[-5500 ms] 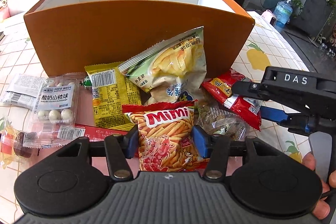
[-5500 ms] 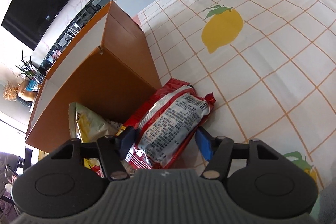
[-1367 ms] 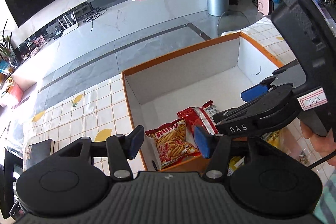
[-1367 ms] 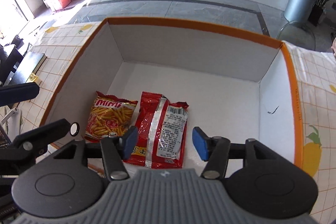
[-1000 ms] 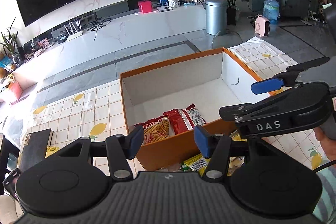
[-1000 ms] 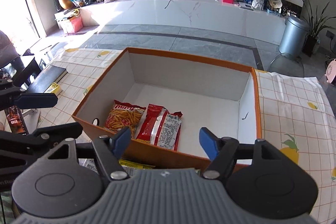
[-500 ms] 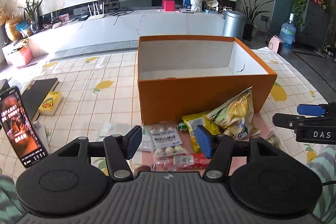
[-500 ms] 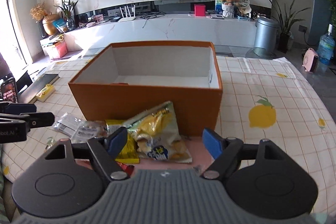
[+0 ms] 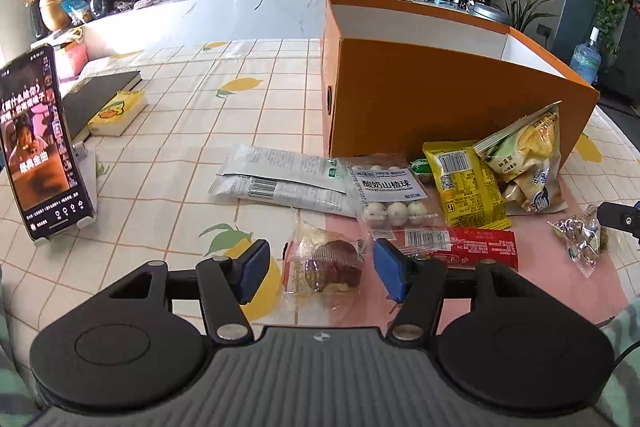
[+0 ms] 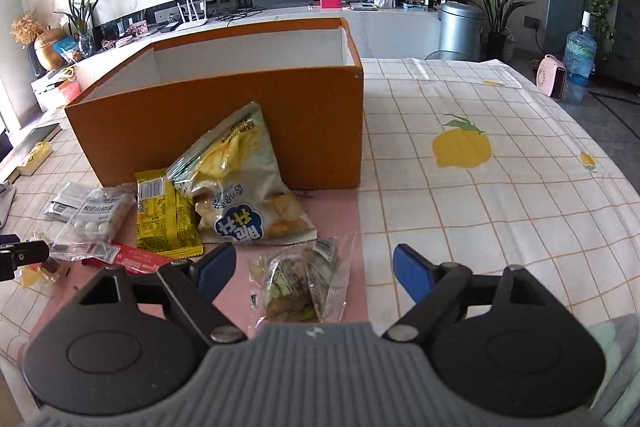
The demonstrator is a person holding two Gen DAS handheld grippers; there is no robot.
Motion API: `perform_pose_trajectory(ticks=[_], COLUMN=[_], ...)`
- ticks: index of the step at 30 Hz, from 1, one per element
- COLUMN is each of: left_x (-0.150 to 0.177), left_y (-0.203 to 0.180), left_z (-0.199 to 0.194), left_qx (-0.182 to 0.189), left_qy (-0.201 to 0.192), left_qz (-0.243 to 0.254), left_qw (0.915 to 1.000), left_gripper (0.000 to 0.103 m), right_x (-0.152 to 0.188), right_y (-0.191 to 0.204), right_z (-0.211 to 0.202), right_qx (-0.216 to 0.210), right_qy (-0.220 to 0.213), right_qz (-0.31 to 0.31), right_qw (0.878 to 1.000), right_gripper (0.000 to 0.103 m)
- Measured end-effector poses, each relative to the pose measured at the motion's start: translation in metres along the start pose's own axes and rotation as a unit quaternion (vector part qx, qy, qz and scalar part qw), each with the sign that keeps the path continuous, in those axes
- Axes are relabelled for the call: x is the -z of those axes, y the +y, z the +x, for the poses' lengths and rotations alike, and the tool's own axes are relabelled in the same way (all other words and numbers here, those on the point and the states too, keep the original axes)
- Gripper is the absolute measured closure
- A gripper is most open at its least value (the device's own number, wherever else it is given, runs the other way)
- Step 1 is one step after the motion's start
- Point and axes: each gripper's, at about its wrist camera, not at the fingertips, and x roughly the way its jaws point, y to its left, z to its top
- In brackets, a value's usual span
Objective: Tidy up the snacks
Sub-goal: 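Grasp the clear pastry bag with the left gripper while the right grasps the green snack bag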
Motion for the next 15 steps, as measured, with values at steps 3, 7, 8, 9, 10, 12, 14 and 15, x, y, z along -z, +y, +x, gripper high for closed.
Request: perform_pose_trajectory(ticks=[3, 7, 8, 9, 10, 12, 14, 15], left_x=[0.004, 0.007, 0.008, 0.009, 0.009, 0.009, 0.009, 0.009], left_y=[0.005, 0.011, 0.012, 0.013, 0.013, 0.012, 0.011, 0.010], left_z=[0.005, 0.010, 0.010, 0.011, 0.010, 0.011, 0.011, 0.011], left_qx=[0.004, 0.012, 0.014, 0.017, 0.020, 0.025, 0.026, 0.024], left_qy=[0.004, 0.010, 0.010, 0.011, 0.011, 0.013, 0.014, 0.015], left_qz=[-0.017, -0.039, -0.042, -0.045, -0.047, -0.049, -0.047, -0.045], left_qw=[0.9998, 0.9991, 0.9990, 0.9988, 0.9986, 0.9984, 0.9985, 0.9986], left_gripper=[0.033, 0.033, 0.033, 0.034, 0.036, 0.042, 0.048, 0.049], right_x=[-0.004, -0.004, -0.004, -0.004, -0.003, -0.002, 0.000, 0.001], right_y=[0.002, -0.002, -0.002, -0.003, -0.002, 0.002, 0.006, 0.008], right_z=[0.007, 0.019, 0.022, 0.024, 0.027, 0.029, 0.030, 0.031], right_qx=[0.002, 0.002, 0.000, 0.000, 0.000, 0.001, 0.002, 0.003], right_qy=[0.005, 0.031, 0.038, 0.043, 0.046, 0.048, 0.047, 0.048], right_qz=[-0.001, 0.014, 0.017, 0.019, 0.018, 0.010, -0.006, -0.013], right_qw=[1.000, 0.999, 0.999, 0.999, 0.999, 0.999, 0.999, 0.999], right_gripper=[0.018, 0.018, 0.019, 0.022, 0.023, 0.026, 0.028, 0.035])
